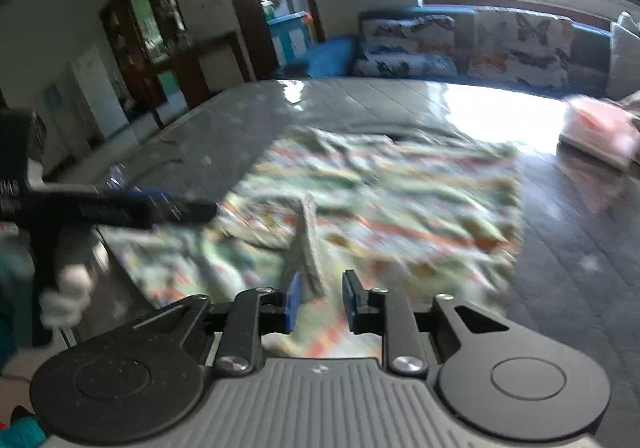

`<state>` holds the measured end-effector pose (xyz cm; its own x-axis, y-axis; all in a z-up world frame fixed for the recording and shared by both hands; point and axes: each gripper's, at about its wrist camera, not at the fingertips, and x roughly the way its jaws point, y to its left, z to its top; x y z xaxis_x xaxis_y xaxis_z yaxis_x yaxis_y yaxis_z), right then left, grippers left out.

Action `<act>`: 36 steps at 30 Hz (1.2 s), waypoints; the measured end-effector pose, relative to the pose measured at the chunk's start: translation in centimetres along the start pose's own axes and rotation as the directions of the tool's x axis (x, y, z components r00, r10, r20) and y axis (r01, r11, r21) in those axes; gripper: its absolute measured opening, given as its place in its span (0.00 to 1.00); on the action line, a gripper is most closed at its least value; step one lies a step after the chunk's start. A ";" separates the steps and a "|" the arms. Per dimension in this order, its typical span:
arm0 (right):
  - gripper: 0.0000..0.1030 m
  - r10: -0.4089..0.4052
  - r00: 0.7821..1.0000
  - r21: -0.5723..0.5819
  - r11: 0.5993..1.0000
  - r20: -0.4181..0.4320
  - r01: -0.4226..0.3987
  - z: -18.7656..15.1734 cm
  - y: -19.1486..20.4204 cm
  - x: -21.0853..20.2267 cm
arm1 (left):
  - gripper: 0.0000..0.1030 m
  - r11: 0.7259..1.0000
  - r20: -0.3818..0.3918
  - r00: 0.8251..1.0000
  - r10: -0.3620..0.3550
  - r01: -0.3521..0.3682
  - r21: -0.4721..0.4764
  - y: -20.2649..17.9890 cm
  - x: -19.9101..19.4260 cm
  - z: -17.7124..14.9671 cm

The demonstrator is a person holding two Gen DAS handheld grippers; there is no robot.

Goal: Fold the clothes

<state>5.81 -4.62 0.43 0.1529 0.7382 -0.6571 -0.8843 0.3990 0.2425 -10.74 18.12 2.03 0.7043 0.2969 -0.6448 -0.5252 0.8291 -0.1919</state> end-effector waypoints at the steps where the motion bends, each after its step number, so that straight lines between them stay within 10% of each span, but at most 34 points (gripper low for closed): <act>1: 0.28 0.006 1.000 0.014 1.000 -0.007 -0.005 -0.4 -0.7 -0.5 | 1.00 1.000 0.000 1.000 -0.001 0.001 -0.001 -0.1 0.1 0.0; 29: 0.15 -0.193 0.980 0.026 0.981 0.038 0.193 -0.4 -6.9 2.7 | 0.99 0.933 -0.102 0.976 -0.191 0.213 0.290 -12.0 3.0 -2.7; 36: 0.18 -0.175 0.984 -0.017 0.984 0.036 0.176 -1.4 -5.6 0.7 | 0.76 0.939 -0.120 0.980 -0.161 0.189 0.286 -11.1 4.7 -3.2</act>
<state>10.25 -7.12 -2.37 0.3212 0.6758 -0.6634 -0.8509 0.5134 0.1110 -3.10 8.82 -1.25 0.7170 0.1009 -0.6897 -0.2236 0.9705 -0.0905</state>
